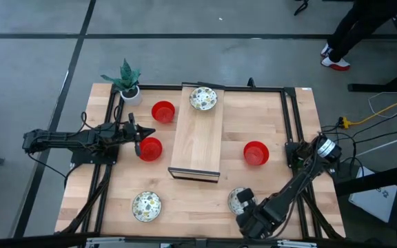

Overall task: Pick & Place Mini bowls
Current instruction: Stack the right white patterned bowl on top of the white patterned bowl on the shelf

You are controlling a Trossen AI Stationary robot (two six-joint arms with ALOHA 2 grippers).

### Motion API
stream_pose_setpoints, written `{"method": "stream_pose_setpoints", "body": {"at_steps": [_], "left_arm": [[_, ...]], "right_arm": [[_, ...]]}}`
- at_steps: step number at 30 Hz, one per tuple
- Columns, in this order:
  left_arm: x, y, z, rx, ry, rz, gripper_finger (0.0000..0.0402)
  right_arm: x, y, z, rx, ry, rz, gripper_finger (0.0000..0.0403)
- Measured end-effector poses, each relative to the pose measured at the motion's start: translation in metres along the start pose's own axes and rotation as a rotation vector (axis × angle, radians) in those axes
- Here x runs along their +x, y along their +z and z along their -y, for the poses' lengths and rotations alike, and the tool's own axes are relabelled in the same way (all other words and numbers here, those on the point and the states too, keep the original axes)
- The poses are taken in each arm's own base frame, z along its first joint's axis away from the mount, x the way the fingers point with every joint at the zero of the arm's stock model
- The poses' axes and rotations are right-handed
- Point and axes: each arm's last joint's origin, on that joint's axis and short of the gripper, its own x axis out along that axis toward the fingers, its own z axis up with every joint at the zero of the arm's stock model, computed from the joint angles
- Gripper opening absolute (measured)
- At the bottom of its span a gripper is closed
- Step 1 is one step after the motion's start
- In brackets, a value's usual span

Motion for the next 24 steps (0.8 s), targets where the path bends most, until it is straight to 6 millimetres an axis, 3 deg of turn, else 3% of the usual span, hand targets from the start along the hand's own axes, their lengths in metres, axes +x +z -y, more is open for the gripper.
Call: {"method": "stream_pose_setpoints", "body": {"at_steps": [7, 24], "left_arm": [[0.0, 0.0, 0.0, 0.0, 0.0, 0.0, 0.0004], [0.0, 0.0, 0.0, 0.0, 0.0, -0.001, 0.0004]], "right_arm": [[-0.003, 0.0, 0.007, 0.04, -0.026, -0.037, 0.0014], [-0.07, 0.014, 0.015, 0.008, -0.178, -0.071, 0.0014]]}}
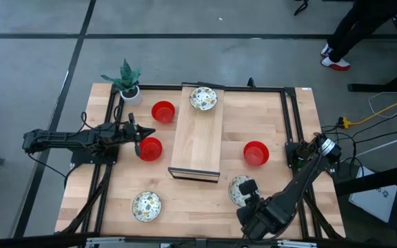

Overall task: Pick & Place Mini bowls
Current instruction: Stack the right white patterned bowl on top of the white patterned bowl on the shelf

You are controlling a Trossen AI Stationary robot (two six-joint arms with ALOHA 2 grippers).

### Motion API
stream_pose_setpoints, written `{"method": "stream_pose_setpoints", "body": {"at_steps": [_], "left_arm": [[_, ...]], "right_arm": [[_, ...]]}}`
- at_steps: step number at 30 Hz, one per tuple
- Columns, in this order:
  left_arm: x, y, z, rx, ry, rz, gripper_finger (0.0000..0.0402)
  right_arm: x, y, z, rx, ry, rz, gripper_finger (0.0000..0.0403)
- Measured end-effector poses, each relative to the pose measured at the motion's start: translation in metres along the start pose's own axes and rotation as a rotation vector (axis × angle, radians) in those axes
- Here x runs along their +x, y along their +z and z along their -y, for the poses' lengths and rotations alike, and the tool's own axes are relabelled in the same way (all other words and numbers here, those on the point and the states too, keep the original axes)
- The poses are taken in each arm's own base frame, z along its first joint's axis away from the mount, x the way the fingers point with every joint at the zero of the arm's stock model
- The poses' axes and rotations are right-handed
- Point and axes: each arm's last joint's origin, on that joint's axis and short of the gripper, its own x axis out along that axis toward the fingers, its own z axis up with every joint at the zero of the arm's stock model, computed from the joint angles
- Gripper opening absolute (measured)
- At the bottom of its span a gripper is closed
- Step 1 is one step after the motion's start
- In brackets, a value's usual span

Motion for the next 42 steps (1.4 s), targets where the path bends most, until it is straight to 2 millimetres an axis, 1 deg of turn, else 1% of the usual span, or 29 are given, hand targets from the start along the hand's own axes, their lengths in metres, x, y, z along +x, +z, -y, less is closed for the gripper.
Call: {"method": "stream_pose_setpoints", "body": {"at_steps": [16, 21, 25, 33, 42], "left_arm": [[0.0, 0.0, 0.0, 0.0, 0.0, 0.0, 0.0004], [0.0, 0.0, 0.0, 0.0, 0.0, 0.0, 0.0004], [0.0, 0.0, 0.0, 0.0, 0.0, 0.0, 0.0004], [0.0, 0.0, 0.0, 0.0, 0.0, 0.0, 0.0004], [0.0, 0.0, 0.0, 0.0, 0.0, 0.001, 0.0004]], "right_arm": [[-0.055, 0.005, 0.02, -0.054, -0.158, 0.087, 0.0014], [-0.071, 0.007, 0.031, -0.058, -0.193, 0.121, 0.0014], [-0.078, 0.012, 0.043, -0.072, -0.212, 0.148, 0.0014], [-0.083, 0.02, 0.072, -0.091, -0.224, 0.151, 0.0014], [-0.091, 0.025, 0.126, -0.097, -0.262, 0.14, 0.0014]]}}
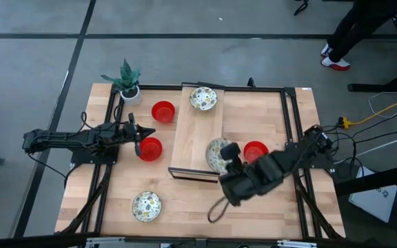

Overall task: Pick & Place Mini bowls
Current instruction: Stack the right white patterned bowl on top of the white patterned bowl on the shelf

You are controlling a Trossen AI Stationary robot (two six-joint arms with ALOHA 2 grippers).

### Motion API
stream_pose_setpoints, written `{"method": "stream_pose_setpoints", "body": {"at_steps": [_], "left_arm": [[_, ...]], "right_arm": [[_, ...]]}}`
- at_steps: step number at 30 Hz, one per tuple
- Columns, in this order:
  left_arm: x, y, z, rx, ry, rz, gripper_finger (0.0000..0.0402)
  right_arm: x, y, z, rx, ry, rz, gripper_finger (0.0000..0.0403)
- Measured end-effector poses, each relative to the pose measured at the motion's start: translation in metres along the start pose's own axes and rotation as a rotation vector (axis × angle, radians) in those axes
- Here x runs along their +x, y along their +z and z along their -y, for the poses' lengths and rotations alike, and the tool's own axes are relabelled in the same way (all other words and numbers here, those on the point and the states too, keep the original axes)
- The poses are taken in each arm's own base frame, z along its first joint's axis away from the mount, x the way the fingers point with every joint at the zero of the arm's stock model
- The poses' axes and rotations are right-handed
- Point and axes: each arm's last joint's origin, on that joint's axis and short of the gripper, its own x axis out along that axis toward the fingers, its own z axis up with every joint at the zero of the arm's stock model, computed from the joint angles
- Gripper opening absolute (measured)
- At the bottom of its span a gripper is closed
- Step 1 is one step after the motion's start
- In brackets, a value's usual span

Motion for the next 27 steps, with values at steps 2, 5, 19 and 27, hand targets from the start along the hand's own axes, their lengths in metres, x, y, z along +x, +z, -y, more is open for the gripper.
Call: {"method": "stream_pose_setpoints", "body": {"at_steps": [2, 5, 19, 27], "left_arm": [[0.0, 0.0, 0.0, 0.0, 0.0, 0.0, 0.0004], [0.0, 0.0, 0.0, 0.0, 0.0, -0.001, 0.0004], [0.0, 0.0, 0.0, 0.0, 0.0, 0.0, 0.0004], [0.0, 0.0, 0.0, 0.0, 0.0, 0.0, 0.0004]], "right_arm": [[0.001, -0.001, 0.014, 0.006, -0.008, 0.001, 0.0014], [0.003, -0.004, 0.037, 0.015, -0.027, 0.003, 0.0014], [0.013, -0.028, 0.118, 0.049, -0.019, 0.001, 0.0014], [0.024, -0.04, 0.145, 0.022, -0.039, -0.019, 0.0014]]}}
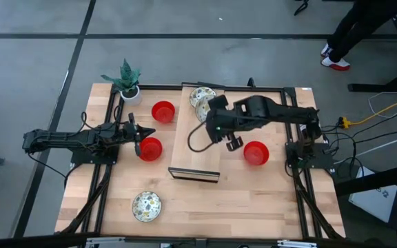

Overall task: Pick & Place Mini bowls
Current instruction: Stack the right white patterned bowl on top of the white patterned bowl on the shelf

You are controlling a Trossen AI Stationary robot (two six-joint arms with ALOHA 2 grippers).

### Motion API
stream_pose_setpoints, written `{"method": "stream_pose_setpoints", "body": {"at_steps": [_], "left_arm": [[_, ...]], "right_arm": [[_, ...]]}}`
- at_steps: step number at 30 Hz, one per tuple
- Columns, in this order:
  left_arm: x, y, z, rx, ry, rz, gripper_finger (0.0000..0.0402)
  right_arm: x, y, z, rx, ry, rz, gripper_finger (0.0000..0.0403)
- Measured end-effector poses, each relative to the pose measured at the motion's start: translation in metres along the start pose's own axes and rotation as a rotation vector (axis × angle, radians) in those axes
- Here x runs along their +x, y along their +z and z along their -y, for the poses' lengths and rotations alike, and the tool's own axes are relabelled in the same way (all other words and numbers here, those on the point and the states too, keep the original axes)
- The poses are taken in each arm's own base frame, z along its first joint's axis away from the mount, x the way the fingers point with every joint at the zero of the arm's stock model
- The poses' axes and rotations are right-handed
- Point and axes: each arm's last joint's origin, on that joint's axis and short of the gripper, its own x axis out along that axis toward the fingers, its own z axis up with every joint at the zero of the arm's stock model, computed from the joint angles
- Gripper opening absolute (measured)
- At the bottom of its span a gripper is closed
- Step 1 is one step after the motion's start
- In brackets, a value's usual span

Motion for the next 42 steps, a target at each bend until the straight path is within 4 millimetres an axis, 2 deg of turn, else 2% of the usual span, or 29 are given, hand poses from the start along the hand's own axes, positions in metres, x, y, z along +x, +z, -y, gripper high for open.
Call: {"method": "stream_pose_setpoints", "body": {"at_steps": [8, 18, 32, 35, 42], "left_arm": [[0.0, 0.0, 0.0, 0.0, 0.0, 0.0, 0.0004], [0.0, 0.0, 0.0, 0.0, 0.0, 0.0, 0.0004], [0.0, 0.0, 0.0, 0.0, 0.0, 0.0, 0.0004], [0.0, 0.0, 0.0, 0.0, 0.0, 0.0, 0.0004], [0.0, 0.0, 0.0, 0.0, 0.0, 0.0, 0.0004]], "right_arm": [[0.009, -0.008, 0.024, -0.041, -0.031, 0.027, 0.0014], [0.02, -0.024, 0.053, -0.005, -0.038, 0.034, 0.0014], [0.033, -0.049, 0.094, 0.056, -0.039, 0.135, 0.0014], [0.041, -0.054, 0.1, 0.061, -0.033, 0.111, 0.0014], [0.075, -0.058, 0.111, 0.052, 0.03, 0.073, 0.0014]]}}
